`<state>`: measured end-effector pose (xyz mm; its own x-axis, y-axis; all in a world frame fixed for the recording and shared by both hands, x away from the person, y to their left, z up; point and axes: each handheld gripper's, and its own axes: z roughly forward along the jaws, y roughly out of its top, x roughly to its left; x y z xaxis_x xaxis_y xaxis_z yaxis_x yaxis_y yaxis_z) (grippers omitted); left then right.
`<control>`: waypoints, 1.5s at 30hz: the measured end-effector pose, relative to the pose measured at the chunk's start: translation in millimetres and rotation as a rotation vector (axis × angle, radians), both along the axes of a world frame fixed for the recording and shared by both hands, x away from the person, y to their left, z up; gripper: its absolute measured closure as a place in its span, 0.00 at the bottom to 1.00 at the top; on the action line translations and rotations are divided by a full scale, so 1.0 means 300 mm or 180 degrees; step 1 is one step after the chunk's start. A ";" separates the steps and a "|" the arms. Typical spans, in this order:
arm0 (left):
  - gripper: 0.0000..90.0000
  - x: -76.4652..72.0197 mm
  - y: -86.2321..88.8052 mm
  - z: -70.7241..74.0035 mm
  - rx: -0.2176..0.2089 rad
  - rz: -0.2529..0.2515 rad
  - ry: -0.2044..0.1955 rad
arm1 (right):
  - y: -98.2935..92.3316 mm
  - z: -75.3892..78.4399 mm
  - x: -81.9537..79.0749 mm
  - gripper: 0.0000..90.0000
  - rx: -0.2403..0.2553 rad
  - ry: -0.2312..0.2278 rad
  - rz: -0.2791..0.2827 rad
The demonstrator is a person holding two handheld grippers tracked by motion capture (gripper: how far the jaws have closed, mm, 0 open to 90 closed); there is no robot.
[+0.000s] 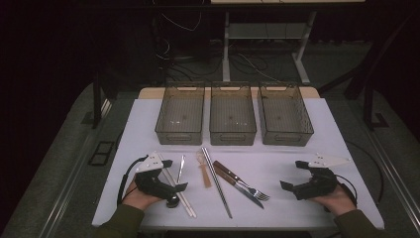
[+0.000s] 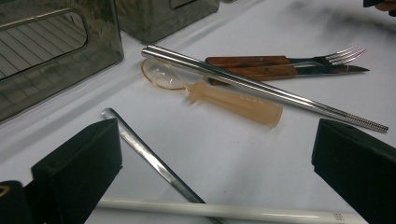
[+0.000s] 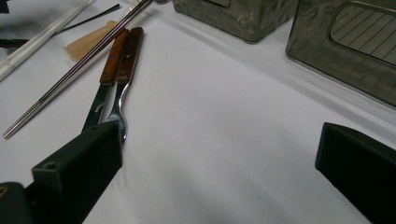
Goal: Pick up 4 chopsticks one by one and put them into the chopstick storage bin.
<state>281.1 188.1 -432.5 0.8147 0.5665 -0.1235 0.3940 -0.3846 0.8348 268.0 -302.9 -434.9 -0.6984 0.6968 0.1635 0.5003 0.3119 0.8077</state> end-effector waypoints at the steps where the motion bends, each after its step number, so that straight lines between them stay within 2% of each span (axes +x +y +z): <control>1: 0.02 0.001 0.000 0.000 0.0004 0.0002 -0.0001 | 0.000 0.000 0.000 0.01 0.0007 -0.0002 0.0001; 9: 0.12 0.016 0.004 0.002 0.0066 0.0044 -0.0020 | 0.000 -0.001 0.006 0.01 0.0001 -0.0001 -0.0005; 12: 0.17 0.027 0.003 0.000 0.0080 0.0074 0.0028 | 0.002 -0.001 0.009 0.01 0.0002 0.0004 -0.0007; 13: 0.24 0.031 0.003 0.001 0.0097 0.0060 0.0048 | 0.004 -0.002 0.009 0.01 0.0003 0.0000 0.0001; 14: 0.24 0.034 0.003 0.001 0.0105 0.0058 0.0045 | 0.004 -0.002 0.009 0.01 0.0003 0.0000 0.0001; 20: 0.47 0.065 0.010 -0.003 0.0180 0.0123 0.0071 | 0.005 -0.003 0.010 0.01 -0.0004 0.0001 0.0001; 21: 0.56 0.071 0.010 -0.005 0.0195 0.0146 0.0078 | 0.005 -0.003 0.010 0.01 -0.0001 0.0002 -0.0001; 23: 0.60 0.082 0.012 -0.009 0.0248 0.0196 0.0079 | 0.005 -0.003 0.011 0.01 0.0001 -0.0002 -0.0001; 24: 0.67 0.087 0.013 -0.009 0.0280 0.0216 0.0081 | 0.006 -0.003 0.012 0.01 -0.0007 0.0000 -0.0001; 25: 0.67 0.091 0.015 -0.010 0.0313 0.0239 0.0073 | 0.006 -0.003 0.012 0.01 -0.0007 0.0000 -0.0001; 30: 0.86 0.106 0.029 -0.007 0.0452 0.0410 0.0045 | 0.006 -0.004 0.013 0.01 -0.0022 -0.0005 -0.0006; 31: 0.86 0.112 0.033 -0.005 0.0487 0.0447 0.0041 | 0.006 -0.004 0.013 0.01 -0.0022 -0.0005 -0.0006; 32: 0.90 0.116 0.035 -0.006 0.0492 0.0491 0.0038 | 0.005 -0.004 0.014 0.01 -0.0024 -0.0002 -0.0009; 35: 0.93 0.134 0.046 -0.008 0.0627 0.0598 0.0036 | 0.006 -0.004 0.014 0.01 -0.0021 -0.0004 -0.0008; 38: 0.99 0.153 0.059 -0.011 0.0633 0.0662 0.0044 | 0.006 -0.006 0.016 0.01 -0.0038 -0.0008 -0.0011; 45: 0.99 0.183 0.076 -0.026 0.0692 0.0719 0.0104 | 0.008 -0.007 0.016 0.01 -0.0044 0.0002 -0.0021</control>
